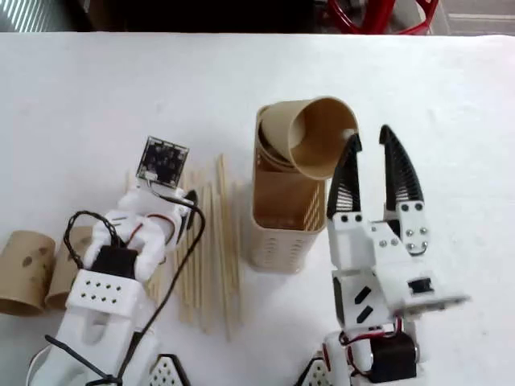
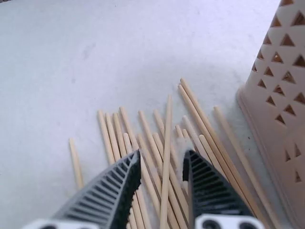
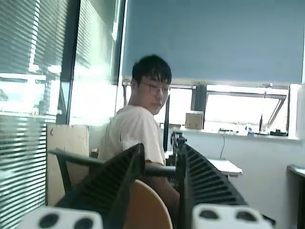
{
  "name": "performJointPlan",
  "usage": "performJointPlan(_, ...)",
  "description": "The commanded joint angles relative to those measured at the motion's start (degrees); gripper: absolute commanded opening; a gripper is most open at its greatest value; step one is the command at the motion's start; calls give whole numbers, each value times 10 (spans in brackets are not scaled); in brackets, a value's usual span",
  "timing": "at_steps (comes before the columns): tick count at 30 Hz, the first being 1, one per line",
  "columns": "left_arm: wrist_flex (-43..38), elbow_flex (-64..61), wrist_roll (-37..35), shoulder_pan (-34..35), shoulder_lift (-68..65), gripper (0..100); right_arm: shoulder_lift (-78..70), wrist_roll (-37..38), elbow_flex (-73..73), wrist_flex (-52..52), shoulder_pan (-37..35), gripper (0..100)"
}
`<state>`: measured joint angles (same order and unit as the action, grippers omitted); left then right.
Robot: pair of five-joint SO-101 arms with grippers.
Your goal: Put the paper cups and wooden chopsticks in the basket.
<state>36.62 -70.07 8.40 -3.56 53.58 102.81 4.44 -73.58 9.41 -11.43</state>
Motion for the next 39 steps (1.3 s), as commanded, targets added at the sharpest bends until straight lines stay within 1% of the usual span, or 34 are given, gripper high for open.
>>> performJointPlan(1,-2,3,4,-3,-2,155,1,-3,3,-43,-6,119)
performJointPlan(9,-2,3,4,-2,-2,155,0,-5,3,-95,-7,119)
performJointPlan(12,-2,3,4,-1,-2,155,-36,-2,4,-91,-37,118)
performJointPlan(16,-2,3,4,-1,-2,155,-166,-4,65,-91,-48,115)
performJointPlan(21,-2,3,4,-1,-2,155,-377,-1,199,-91,-48,21)
performJointPlan(25,-2,3,4,-2,-2,155,-509,-1,315,-91,-35,32)
performJointPlan(28,-2,3,4,-3,-2,155,-583,0,380,-83,-32,17)
performJointPlan(31,-2,3,4,-3,-2,155,-633,0,432,-1,-32,18)
performJointPlan(36,-2,3,4,-3,-2,155,-630,0,521,245,-25,18)
performJointPlan(39,-2,3,4,-3,-2,155,-619,0,567,349,-25,19)
